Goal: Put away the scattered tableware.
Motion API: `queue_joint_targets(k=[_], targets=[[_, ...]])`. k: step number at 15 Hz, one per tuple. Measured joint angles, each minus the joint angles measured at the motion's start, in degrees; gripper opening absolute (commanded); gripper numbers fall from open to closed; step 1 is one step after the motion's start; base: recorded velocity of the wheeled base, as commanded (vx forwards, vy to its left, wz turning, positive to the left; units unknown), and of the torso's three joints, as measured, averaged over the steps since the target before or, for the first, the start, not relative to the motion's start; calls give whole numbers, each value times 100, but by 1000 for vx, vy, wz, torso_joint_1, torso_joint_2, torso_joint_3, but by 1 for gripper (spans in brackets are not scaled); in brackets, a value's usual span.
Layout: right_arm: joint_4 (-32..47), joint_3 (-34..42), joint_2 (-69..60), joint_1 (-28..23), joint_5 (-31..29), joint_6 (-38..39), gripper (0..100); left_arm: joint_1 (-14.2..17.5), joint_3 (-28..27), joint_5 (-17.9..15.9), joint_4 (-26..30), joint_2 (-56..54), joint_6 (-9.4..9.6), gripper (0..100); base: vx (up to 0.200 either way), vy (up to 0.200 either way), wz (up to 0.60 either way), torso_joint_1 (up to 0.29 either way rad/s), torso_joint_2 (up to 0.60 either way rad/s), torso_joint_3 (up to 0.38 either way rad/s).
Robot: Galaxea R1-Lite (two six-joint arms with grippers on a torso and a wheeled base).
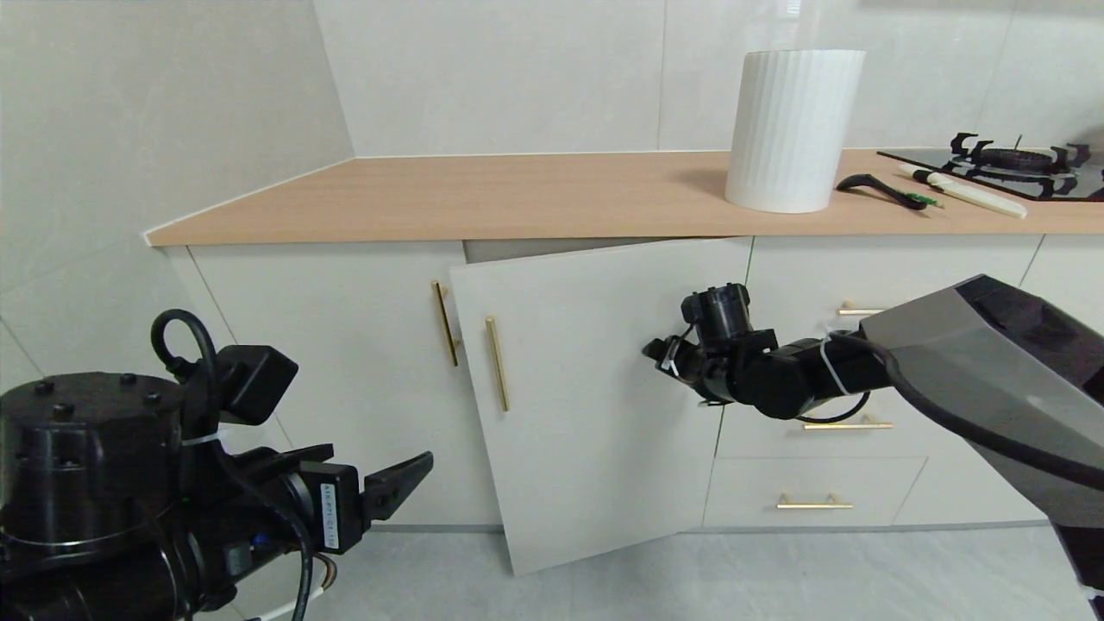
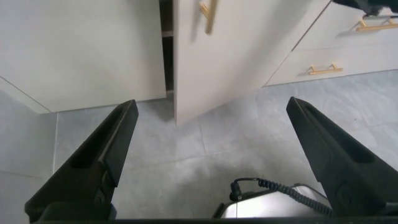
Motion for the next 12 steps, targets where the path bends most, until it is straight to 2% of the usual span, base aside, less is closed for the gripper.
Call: queue_joint_targets(k=[6,12], targets=[[17,-525,282,-229,-227,169,100,2,-5,1,-2,45,-9,100,0,0,0,0,0,0],[17,-683,389,-323,-310,185,100,0,-6,0,0,88,-9,100,0,0,0,0,0,0]])
